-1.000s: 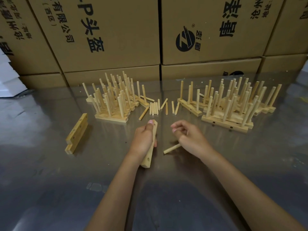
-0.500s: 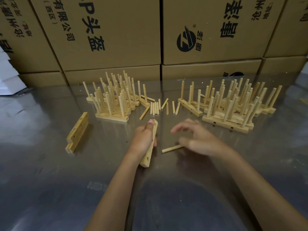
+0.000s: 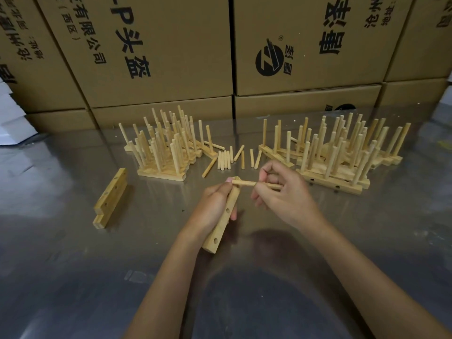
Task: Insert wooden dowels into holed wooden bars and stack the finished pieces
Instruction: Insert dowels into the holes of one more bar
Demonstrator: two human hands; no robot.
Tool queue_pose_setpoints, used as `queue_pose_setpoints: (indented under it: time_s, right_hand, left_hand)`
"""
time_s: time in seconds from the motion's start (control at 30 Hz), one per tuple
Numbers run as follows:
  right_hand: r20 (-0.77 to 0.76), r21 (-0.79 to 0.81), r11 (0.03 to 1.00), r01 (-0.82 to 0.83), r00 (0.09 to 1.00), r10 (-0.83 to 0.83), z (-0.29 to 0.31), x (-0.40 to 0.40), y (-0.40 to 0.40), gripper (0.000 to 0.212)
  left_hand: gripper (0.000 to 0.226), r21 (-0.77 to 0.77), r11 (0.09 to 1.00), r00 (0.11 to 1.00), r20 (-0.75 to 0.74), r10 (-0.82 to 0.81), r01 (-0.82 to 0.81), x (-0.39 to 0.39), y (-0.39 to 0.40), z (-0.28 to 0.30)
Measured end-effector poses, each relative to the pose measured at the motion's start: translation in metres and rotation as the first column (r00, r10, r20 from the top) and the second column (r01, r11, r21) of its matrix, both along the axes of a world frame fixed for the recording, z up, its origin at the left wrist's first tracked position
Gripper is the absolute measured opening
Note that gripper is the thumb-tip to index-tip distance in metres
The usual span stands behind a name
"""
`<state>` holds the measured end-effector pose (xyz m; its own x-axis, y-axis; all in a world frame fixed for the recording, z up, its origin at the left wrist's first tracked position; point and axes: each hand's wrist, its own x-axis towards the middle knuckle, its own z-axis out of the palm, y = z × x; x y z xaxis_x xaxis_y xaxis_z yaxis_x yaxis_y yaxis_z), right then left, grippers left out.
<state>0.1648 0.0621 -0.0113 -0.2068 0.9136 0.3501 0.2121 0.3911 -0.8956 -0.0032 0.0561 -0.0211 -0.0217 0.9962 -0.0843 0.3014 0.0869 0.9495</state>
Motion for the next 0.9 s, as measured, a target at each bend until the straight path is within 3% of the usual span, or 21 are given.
queue_pose_setpoints:
  time_s: [0.13,0.27,0.4,0.53,0.73,0.9]
  right_hand:
    - [0.179,0.107,0.994,-0.008,0.984,-0.011,0.000,0.002,0.001,0.019]
    - [0.233,0.136,0.991,0.019,0.971,-0.050,-0.003,0.000,0.002,0.018]
    - [0.224,0.147,0.989,0.014,0.974,-0.047,-0.003,0.001,0.002,0.018]
    - [0.290,0.151,0.989,-0.004,0.956,-0.041,-0.007,-0.001,-0.001,0.018]
    - [0.314,0.168,0.985,0.041,0.945,-0.093,-0.011,-0.006,-0.001,0.023]
    - [0.264,0.102,0.990,0.096,0.957,-0.120,-0.018,-0.008,0.002,0.019]
  left_hand:
    - [0.052,0.025,0.999,0.999,-0.044,0.025,-0.024,0.002,-0.002,0.000]
    - [0.058,-0.003,1.000,0.999,0.041,0.027,-0.027,0.000,0.000,0.002]
    - [0.061,0.009,1.000,1.000,0.011,0.020,-0.020,-0.002,-0.002,0.002]
    - [0.043,0.066,0.998,0.997,-0.069,0.026,-0.021,-0.002,-0.008,-0.001]
    - [0.039,0.113,0.993,0.990,-0.129,0.055,-0.040,0.001,-0.009,-0.006]
    - [0.041,0.148,0.988,0.977,-0.206,0.064,-0.033,0.004,-0.007,-0.010]
